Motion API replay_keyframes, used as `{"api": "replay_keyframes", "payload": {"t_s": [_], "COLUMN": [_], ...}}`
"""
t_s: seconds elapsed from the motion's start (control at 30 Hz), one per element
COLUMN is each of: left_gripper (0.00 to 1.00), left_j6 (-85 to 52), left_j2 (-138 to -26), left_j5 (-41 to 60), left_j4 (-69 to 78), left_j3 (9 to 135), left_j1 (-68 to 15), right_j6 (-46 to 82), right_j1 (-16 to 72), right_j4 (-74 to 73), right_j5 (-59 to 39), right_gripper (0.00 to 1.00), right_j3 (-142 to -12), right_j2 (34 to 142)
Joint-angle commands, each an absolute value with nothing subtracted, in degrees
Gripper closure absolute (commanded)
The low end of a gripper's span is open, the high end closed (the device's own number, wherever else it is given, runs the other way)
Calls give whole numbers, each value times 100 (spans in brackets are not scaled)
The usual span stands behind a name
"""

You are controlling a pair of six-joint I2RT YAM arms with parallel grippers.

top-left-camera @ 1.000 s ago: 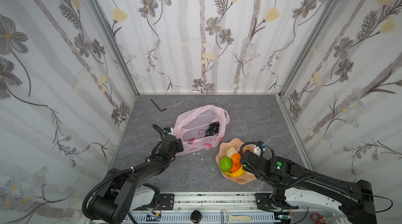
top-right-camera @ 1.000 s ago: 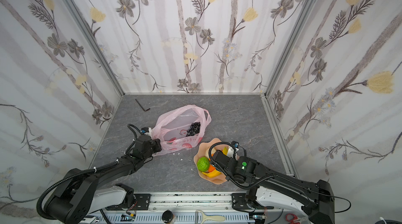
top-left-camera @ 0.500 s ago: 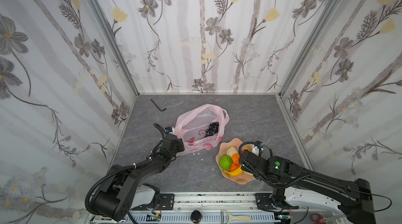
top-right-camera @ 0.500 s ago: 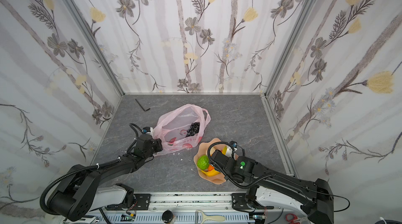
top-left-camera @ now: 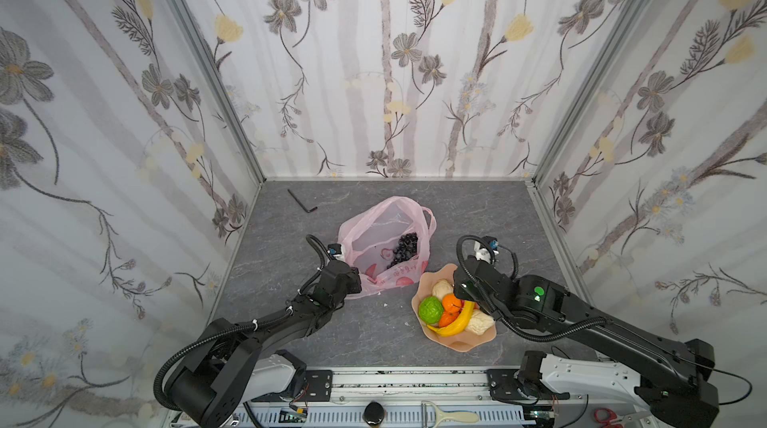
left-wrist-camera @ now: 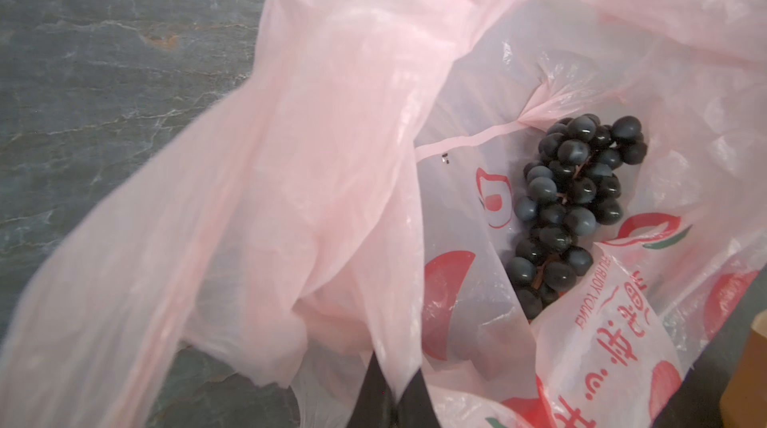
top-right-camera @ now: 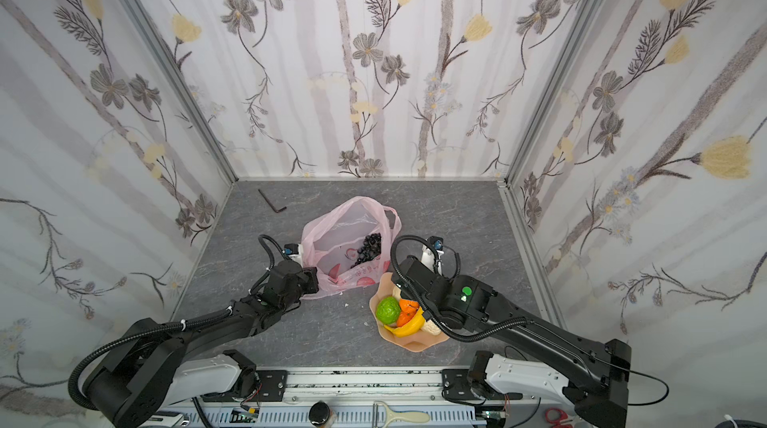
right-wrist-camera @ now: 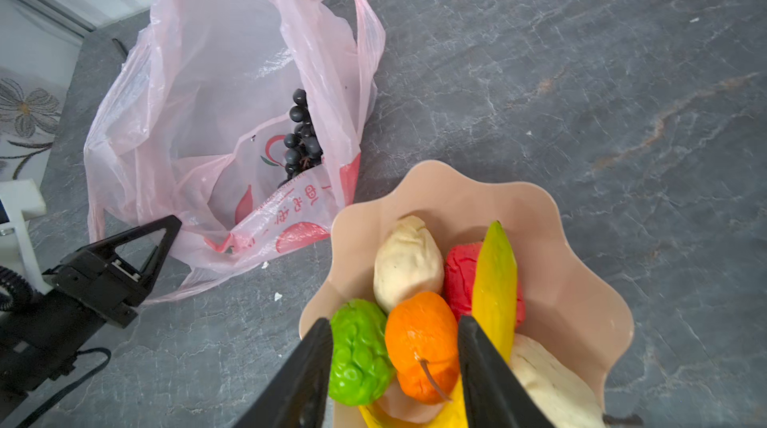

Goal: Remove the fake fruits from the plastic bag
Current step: 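Raise the right gripper and move it over the bag above the grapes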

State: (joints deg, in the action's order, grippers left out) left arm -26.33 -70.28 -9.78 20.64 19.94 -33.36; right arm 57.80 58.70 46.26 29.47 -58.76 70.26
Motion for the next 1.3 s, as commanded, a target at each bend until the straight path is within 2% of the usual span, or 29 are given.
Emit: {"api": "replay_keyframes", "payload": {"t_s": [0.0, 0.1, 0.13, 0.4, 0.73, 0.87, 1.07, 1.27], "left_gripper": [100, 100, 100, 100, 100, 100, 100, 100], "left_j6": [-2204, -2001, -1982, -2326, -2616, -2714, -2861, -2900], "left_j2": [-7012, -7086, -7120, -7189, -7377, -7335, -7412, -7581], "left_j5": [-1325, -1427, -1466, -1328, -1398, -1500, -1530, -1424], "left_j4": [1983, 1861, 1820, 1538, 1267, 1204, 1195, 1195], "left_j3": [2139, 2274, 2315, 2638, 2865, 2850, 2795, 2908], "left_j1": [-3658, -3920, -3950, -4051, -4089, -4091, -4091, -4095], "right_j6": [4930, 4623, 4538, 3756, 3323, 3061, 2927, 2896], "right_j1": [5492, 4921, 4829, 4416, 3960, 3649, 3235, 2940], "right_j4": [3196, 1775, 1543, 1872, 1966, 2090, 2024, 1812], "right_j5": [2143, 779, 628, -25, -419, -364, -165, -302], "right_gripper": [49, 51, 52, 46, 48, 49, 43, 42], "right_j3": [-5876, -5585, -5622, -7351, -8752, -8723, -8117, -7767], "right_j2": [7325, 7599, 7735, 10060, 12021, 12109, 11840, 11798]}}
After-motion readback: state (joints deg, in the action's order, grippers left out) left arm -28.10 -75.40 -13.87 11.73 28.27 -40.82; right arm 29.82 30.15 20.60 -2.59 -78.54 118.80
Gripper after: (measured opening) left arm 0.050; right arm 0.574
